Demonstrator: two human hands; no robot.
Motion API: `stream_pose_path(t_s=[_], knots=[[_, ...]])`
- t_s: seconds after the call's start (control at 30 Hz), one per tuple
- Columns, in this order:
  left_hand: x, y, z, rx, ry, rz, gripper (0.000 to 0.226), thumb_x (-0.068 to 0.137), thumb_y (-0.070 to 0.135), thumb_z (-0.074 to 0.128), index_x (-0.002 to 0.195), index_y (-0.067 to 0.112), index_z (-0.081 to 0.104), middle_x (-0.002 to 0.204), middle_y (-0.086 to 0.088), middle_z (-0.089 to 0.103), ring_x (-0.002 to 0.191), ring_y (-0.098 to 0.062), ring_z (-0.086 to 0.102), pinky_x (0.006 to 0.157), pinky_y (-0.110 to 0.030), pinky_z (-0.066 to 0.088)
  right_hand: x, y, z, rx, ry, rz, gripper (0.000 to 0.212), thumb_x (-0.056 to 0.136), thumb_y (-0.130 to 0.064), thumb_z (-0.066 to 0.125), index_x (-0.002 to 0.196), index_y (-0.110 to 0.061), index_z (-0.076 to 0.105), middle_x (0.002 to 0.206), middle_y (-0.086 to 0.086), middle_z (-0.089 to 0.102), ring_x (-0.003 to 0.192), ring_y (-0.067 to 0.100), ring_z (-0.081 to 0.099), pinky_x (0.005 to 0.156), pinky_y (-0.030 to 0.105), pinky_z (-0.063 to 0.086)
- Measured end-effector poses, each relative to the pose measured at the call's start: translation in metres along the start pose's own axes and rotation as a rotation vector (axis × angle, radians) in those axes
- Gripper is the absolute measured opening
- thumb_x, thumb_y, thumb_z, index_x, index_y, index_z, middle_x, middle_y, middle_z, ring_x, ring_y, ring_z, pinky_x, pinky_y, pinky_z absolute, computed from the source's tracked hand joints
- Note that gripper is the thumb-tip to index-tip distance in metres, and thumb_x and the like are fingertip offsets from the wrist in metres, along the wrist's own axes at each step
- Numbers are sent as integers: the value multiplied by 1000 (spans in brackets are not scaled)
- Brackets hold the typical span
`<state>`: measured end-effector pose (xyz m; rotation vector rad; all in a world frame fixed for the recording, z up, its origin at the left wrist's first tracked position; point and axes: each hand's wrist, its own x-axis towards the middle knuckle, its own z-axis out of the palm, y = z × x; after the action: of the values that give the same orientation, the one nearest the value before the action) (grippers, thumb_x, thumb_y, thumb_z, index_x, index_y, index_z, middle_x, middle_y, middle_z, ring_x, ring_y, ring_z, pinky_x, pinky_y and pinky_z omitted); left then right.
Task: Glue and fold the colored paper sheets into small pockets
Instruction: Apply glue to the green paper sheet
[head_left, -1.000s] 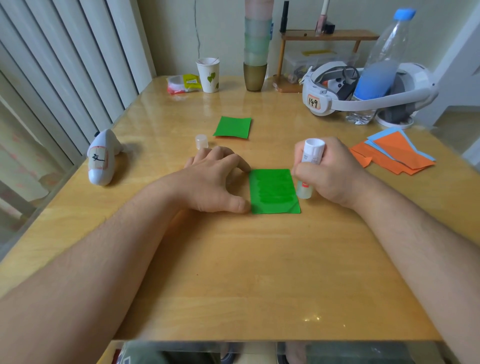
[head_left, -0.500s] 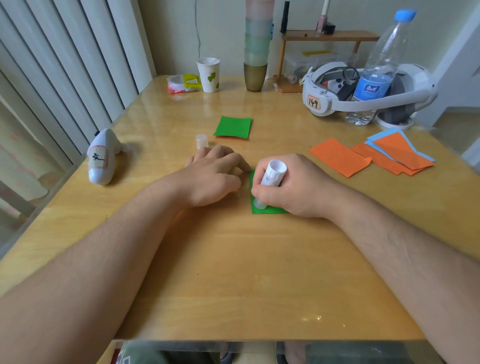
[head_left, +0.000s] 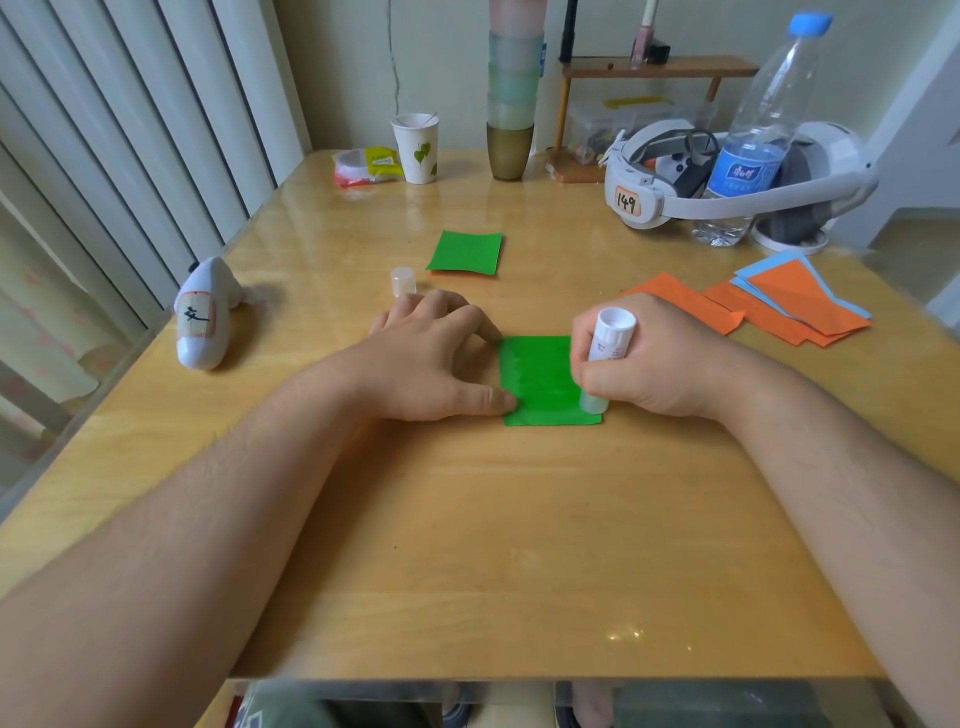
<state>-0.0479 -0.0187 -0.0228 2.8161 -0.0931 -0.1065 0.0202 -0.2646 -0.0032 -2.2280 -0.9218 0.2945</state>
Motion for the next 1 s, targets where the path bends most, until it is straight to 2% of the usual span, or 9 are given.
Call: stream_pose_path(t_s=[0.13, 0.23, 0.3, 0.4, 0.53, 0.63, 0.73, 0.87, 1.0], knots=[[0, 1, 0, 12, 4, 2, 91, 50, 94, 48, 132, 53, 47, 142, 15, 33, 137, -16, 22, 115, -45, 24, 2, 2, 2, 22, 61, -26, 8, 67, -26, 62, 64, -19, 62, 58, -3, 57, 61, 12, 50, 62, 36, 41], [0, 0, 0, 15, 2, 2, 91, 51, 94, 49, 132, 54, 46, 144, 14, 33, 138, -17, 22, 117, -46, 25, 3, 1, 2, 176, 188, -97, 19, 67, -22, 60, 65, -3, 60, 59, 16, 55, 61, 16, 48, 59, 34, 37], [-1, 1, -1, 8, 0, -4, 90, 51, 93, 48, 131, 54, 46, 143, 14, 33, 138, -16, 22, 117, -46, 24, 3, -4, 4, 257, 209, -134, 27, 68, -22, 61, 68, 5, 60, 56, 13, 55, 60, 15, 49, 58, 33, 36], [-2, 3, -2, -17, -4, -10, 80, 55, 83, 49, 129, 53, 47, 141, 15, 34, 138, -17, 22, 115, -42, 23, 4, -10, 15, 241, 133, -137, 16, 74, -21, 66, 70, -5, 66, 59, 1, 61, 62, 14, 54, 59, 34, 41], [-1, 5, -4, -99, -13, -37, 50, 72, 59, 45, 122, 54, 49, 143, 14, 35, 138, -17, 22, 112, -39, 21, 7, -18, 29, 184, 70, -125, 10, 75, -28, 68, 73, -18, 69, 72, 5, 69, 66, 13, 57, 61, 32, 44], [0, 5, -3, -113, -23, -38, 38, 76, 58, 43, 113, 57, 46, 143, 14, 36, 138, -18, 22, 114, -41, 21, 7, -22, 33, 130, 50, -109, 11, 75, -34, 68, 75, -23, 71, 76, 2, 71, 71, 17, 61, 66, 34, 47], [0, 5, -2, -71, -17, -36, 41, 75, 64, 45, 114, 55, 47, 143, 13, 36, 138, -18, 22, 115, -42, 21, 6, -25, 33, 113, 15, -73, 10, 74, -35, 70, 75, -25, 71, 74, -3, 70, 69, 8, 57, 65, 31, 46], [-1, 5, -1, -42, -1, -30, 57, 72, 67, 46, 127, 50, 51, 143, 13, 36, 139, -18, 21, 114, -41, 21, 3, -27, 25, 31, -33, -45, 8, 80, -19, 74, 74, -21, 69, 70, -4, 68, 62, 5, 53, 59, 24, 43], [-1, 5, -1, -36, 2, -31, 61, 71, 68, 48, 130, 50, 50, 142, 13, 35, 139, -18, 22, 115, -41, 21, -2, -23, 13, -12, -75, -25, 10, 81, -15, 73, 74, -22, 70, 69, -3, 68, 63, 5, 54, 59, 27, 45]])
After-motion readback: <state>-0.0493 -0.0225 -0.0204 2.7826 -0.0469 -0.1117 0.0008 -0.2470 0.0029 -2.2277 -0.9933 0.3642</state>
